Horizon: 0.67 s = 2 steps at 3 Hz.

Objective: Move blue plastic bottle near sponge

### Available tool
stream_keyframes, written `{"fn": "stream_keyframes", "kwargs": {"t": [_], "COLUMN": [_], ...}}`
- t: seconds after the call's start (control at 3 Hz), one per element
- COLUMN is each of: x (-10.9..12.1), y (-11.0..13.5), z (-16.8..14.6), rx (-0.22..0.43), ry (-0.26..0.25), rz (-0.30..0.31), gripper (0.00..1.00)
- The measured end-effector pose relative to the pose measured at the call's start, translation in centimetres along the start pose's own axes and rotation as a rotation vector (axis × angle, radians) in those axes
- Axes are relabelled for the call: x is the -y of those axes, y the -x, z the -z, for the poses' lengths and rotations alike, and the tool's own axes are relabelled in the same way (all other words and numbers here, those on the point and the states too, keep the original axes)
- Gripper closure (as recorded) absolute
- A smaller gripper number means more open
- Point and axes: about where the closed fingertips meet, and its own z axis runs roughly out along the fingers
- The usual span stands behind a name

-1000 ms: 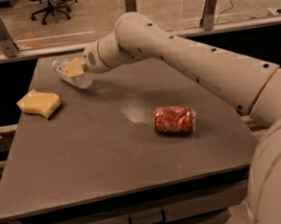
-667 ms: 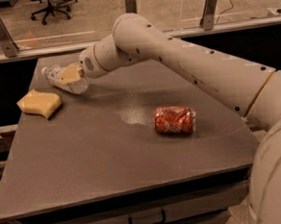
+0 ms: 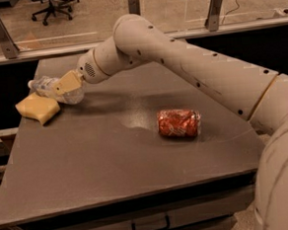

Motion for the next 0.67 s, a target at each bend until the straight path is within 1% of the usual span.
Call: {"fn": "stream_keyframes", "kwargs": {"t": [0.33, 0.67], "x": [1.0, 4.0], "y": [0.2, 1.1], "z": [0.4, 2.3], "rx": [0.001, 0.021], "ry": [-0.025, -0.126], "rz": [0.02, 0.037], "gripper": [0.0, 0.0]}}
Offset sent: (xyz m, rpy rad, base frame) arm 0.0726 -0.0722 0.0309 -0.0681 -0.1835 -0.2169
